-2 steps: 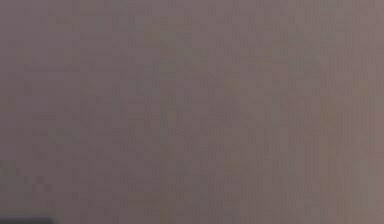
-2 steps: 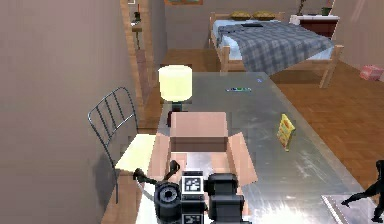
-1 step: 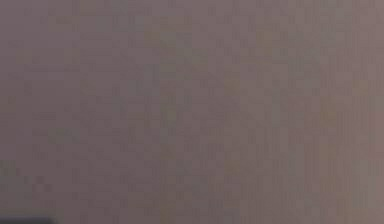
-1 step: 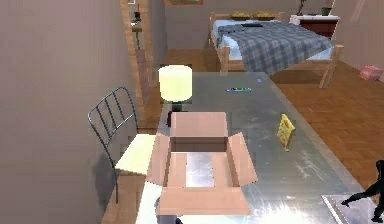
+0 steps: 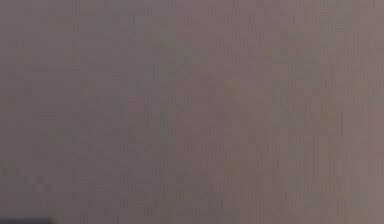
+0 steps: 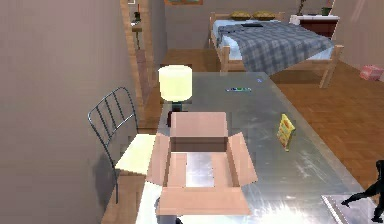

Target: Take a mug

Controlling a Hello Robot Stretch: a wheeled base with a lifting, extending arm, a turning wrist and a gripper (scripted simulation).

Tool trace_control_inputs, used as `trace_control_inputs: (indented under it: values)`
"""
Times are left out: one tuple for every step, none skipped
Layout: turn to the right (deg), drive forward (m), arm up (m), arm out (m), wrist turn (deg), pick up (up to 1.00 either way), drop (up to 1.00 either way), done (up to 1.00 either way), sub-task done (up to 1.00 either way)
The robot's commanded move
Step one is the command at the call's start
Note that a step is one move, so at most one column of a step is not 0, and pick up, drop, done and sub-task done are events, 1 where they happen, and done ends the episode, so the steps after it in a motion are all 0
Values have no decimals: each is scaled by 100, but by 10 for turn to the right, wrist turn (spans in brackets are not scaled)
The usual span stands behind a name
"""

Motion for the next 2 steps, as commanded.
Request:
trace_control_inputs:
  values:
    - [0, 0, 10, 0, 0, 0, 0, 0, 0]
    - [0, 0, 0, 0, 0, 0, 0, 100, 0]
